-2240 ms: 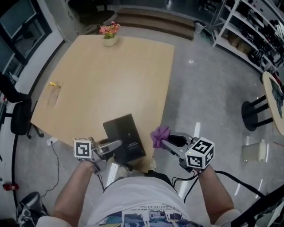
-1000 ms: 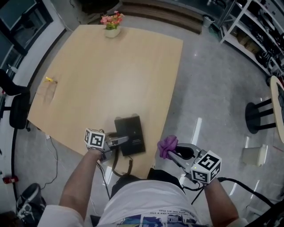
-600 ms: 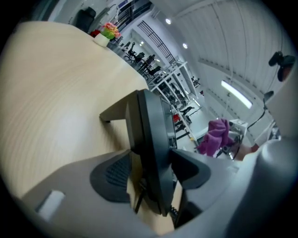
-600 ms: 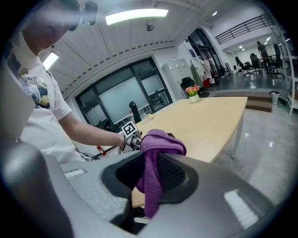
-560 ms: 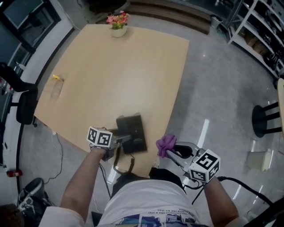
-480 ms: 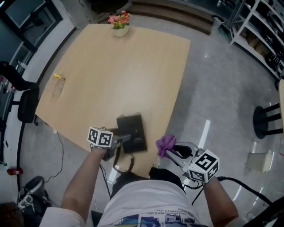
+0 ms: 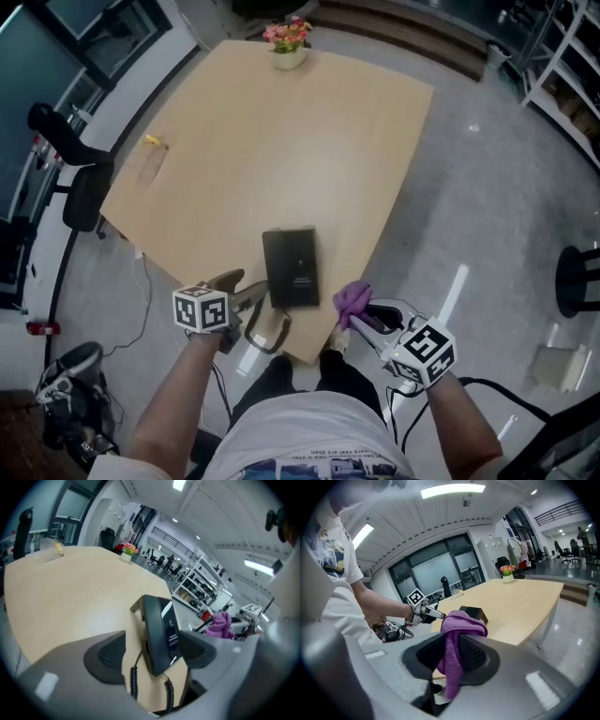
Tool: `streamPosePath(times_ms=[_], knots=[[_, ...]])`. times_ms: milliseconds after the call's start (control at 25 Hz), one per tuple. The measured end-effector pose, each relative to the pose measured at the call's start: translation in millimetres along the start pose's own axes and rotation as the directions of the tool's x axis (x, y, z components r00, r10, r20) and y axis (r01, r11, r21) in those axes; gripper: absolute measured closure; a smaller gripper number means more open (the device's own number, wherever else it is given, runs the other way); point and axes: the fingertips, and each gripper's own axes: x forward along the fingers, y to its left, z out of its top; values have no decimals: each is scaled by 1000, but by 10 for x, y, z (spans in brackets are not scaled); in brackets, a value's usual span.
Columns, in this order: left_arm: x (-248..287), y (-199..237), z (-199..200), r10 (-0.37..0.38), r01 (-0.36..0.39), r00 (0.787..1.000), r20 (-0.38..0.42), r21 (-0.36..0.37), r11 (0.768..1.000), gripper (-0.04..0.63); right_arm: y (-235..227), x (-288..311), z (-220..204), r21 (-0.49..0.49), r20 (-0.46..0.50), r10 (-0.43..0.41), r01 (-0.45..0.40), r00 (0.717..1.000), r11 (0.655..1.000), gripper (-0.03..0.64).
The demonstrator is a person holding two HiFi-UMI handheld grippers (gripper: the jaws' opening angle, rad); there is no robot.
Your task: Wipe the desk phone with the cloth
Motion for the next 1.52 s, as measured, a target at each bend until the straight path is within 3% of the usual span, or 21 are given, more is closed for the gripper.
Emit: streamPosePath(times_ms=[120,240,320,400,560,720,880,1000,1240,1520], knots=[[-288,-201,-75,-31,31,998,47,6,1000,290,71,66,-56,-29,-13,-3,3,1000,1000,528],[-535,-389,-263,-36,32,998,49,81,996,388,245,125,-111,-42,-13,-15,15,1000,999,528],[-675,-490,-417,-27,20,999,46,135,991,473,407,149,-164,-51,-12,-25,25,1000,998,528],[-793,-622,-520,-66,57,996,53,166,984,592,543,166,-200,-63,-5,-42,41,999,997,528],[-1086,-911,-849,-218,208,973,76,118,971,592,914,146,-315,-104,-10,-77,76,997,992,528],[-1454,-1111,-1355,-267,254,962,54,176,951,592,1478,79,-546,-121,-13,-105,103,994,987,528],[-1846,-1265,-1737,-307,285,947,91,202,937,592,2064,13,-775,-154,-24,-133,128,991,980,528],[-2097,-1390,-1951,-317,287,942,114,217,933,591,2425,-66,-876,-175,-29,-137,130,990,976,528],[-2459,-1656,-2297,-265,207,955,136,337,918,591,2922,-344,-932,-229,1,-112,109,994,967,528],[-2457,-2244,-2751,-243,187,953,179,282,941,591,3231,-1059,-1214,-262,53,-105,115,993,958,528]])
